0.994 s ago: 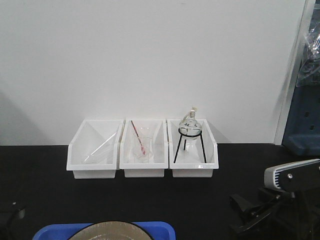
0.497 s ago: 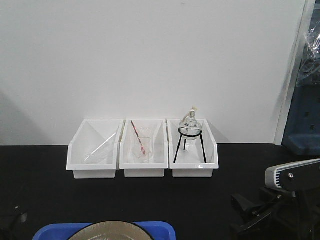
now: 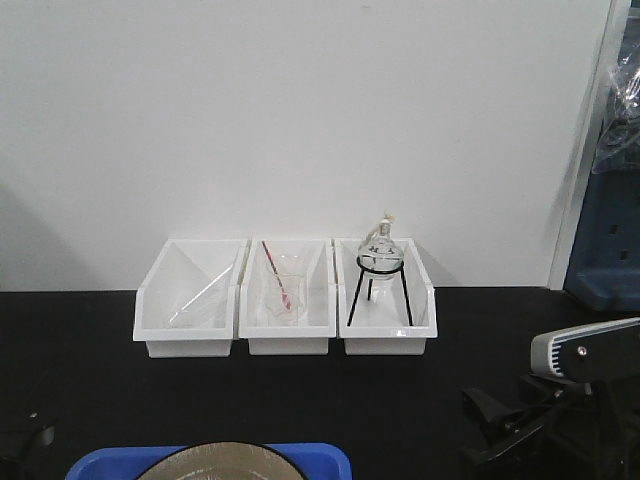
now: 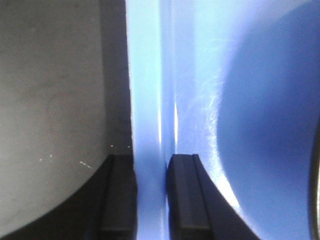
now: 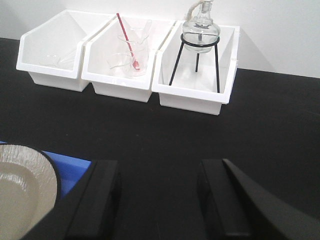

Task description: Place disk in tray to left cabinet

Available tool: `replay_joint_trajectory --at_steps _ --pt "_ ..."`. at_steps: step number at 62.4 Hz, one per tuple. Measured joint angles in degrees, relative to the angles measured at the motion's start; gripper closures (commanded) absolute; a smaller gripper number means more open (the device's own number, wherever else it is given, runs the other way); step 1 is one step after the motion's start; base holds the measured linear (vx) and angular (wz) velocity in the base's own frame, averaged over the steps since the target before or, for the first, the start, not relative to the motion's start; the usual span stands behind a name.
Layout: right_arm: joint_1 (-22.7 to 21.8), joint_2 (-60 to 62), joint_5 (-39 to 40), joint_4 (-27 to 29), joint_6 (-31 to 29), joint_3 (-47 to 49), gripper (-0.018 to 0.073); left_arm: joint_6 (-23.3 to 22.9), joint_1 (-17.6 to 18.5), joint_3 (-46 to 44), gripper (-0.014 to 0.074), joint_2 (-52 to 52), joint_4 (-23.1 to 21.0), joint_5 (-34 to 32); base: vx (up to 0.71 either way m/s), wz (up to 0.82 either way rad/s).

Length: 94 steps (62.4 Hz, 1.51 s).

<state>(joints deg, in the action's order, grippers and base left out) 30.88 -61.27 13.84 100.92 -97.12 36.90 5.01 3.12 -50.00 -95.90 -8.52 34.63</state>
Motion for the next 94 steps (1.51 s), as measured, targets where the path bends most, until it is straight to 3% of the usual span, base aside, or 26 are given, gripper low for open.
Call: replay_joint_trajectory --at_steps 7,22,29,38,44,52,57,65,74,78,83,90,94 --pt "0.00 0.00 0.00 0.00 0.00 0.00 0.0132 0.37 0.00 0.00 0.0213 0.00 0.20 0.00 0.00 0.00" --pt "0.00 0.00 0.00 0.00 0.00 0.00 0.0132 0.42 0.00 0.00 0.0245 -2.55 0.20 0.64 0.00 0.00" --pt "0.00 0.00 0.00 0.00 0.00 0.00 0.0132 0.42 0.00 -0.69 0.0351 -3.71 -0.16 1.17 0.00 0.00" --pt "0.00 0.00 0.00 0.00 0.00 0.00 0.0132 0.36 -0.07 -1.06 0.0607 -4.09 -1.16 1.73 0.00 0.00" --pt "0.00 0.00 0.00 0.00 0.45 0.00 0.0135 0.36 -0.07 -1.06 0.0605 -4.09 -1.16 1.72 0.00 0.00" --pt "0.00 0.00 0.00 0.00 5.93 0.00 0.0172 0.36 -0.07 -1.06 0.0604 -4.09 -1.16 1.78 0.00 0.00" --pt "0.00 -0.14 -0.46 0.00 14.71 -0.05 0.0215 0.36 -0.07 -1.06 0.0604 -4.09 -1.16 1.85 0.00 0.00" --pt "-0.16 -2.70 -8.09 0.00 23.76 -0.46 0.0253 0.36 -0.07 -1.06 0.0603 -4.09 -1.27 2.02 0.00 0.00" --pt "-3.56 -9.78 -29.90 -1.61 28.29 -0.51 0.0254 0.36 -0.07 -1.06 0.0603 -4.09 -1.33 2.41 0.00 0.00" --pt "-6.69 -13.80 -37.91 -6.77 31.26 0.09 0.0254 0.36 -0.07 -1.06 0.0603 -4.09 -1.33 2.41 0.00 0.00" --pt "-9.56 -17.69 -41.13 -17.30 36.42 1.55 0.0259 0.36 -0.07 -1.06 0.0603 -4.09 -1.33 2.43 0.00 0.00" --pt "-11.21 -23.93 -41.14 -39.22 50.18 4.53 0.0260 0.36 -0.07 -1.06 0.0603 -4.09 -1.33 2.48 0.00 0.00" --pt "-11.07 -26.83 -41.41 -48.74 57.25 6.54 0.0258 0.36 -0.07 -1.06 0.0603 -4.09 -1.33 2.48 0.00 0.00"
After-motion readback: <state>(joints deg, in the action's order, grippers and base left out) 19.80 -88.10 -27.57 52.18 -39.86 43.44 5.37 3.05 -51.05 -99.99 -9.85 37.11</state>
